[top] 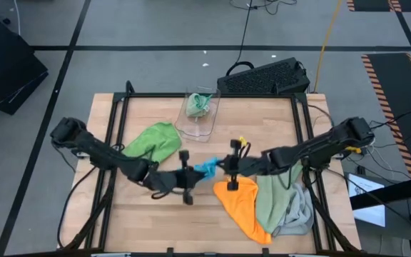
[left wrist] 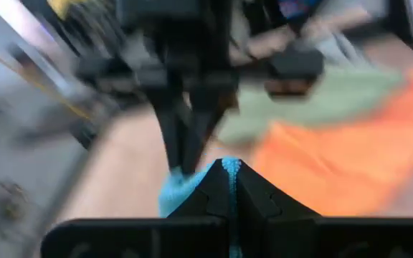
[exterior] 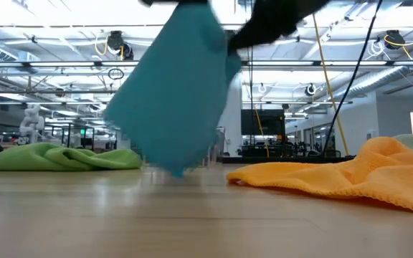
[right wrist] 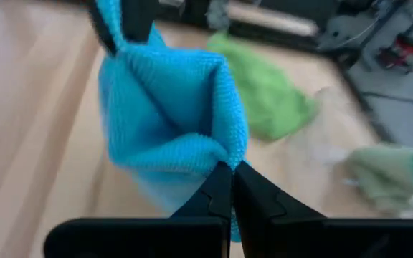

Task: Fold microfiber towels
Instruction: Fold the blue towel

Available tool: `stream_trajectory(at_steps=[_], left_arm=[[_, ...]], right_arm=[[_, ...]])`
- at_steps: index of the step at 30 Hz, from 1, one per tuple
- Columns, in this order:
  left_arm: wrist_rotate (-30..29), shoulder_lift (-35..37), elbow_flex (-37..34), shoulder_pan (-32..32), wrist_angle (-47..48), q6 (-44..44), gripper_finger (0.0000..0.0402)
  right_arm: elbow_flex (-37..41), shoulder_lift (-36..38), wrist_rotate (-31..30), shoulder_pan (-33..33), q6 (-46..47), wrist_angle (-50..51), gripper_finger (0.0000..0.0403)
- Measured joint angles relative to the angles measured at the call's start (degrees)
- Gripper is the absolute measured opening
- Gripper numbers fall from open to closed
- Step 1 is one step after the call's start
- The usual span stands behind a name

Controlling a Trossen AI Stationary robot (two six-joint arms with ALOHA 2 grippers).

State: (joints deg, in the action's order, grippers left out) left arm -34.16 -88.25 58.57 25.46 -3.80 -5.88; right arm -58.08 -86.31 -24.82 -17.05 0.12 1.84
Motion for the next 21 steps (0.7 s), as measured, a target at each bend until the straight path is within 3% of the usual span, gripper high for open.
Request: stream_trajectory(at_steps=[5, 12, 21], left_arm=[[-2.08, -6.83, -0.84, 5.05, 10.04, 16.91, 0.0004], [-4.52, -13.76, -0.75, 11.62, 0.48, 23.11, 0.0014], [-5.75, -16.03, -0.64, 20.66, 6.20, 33.96, 0.0013]], right_arm=[[1.59, -7.34, 5.65, -2.31, 3.64, -4.16, 0.0000], [1.74, -15.28, 16.39, -4.22, 6.51, -13.92, 0.0000], [1.66, -18.65, 27.34, -6.71, 11.44, -26.90, 0.0000]])
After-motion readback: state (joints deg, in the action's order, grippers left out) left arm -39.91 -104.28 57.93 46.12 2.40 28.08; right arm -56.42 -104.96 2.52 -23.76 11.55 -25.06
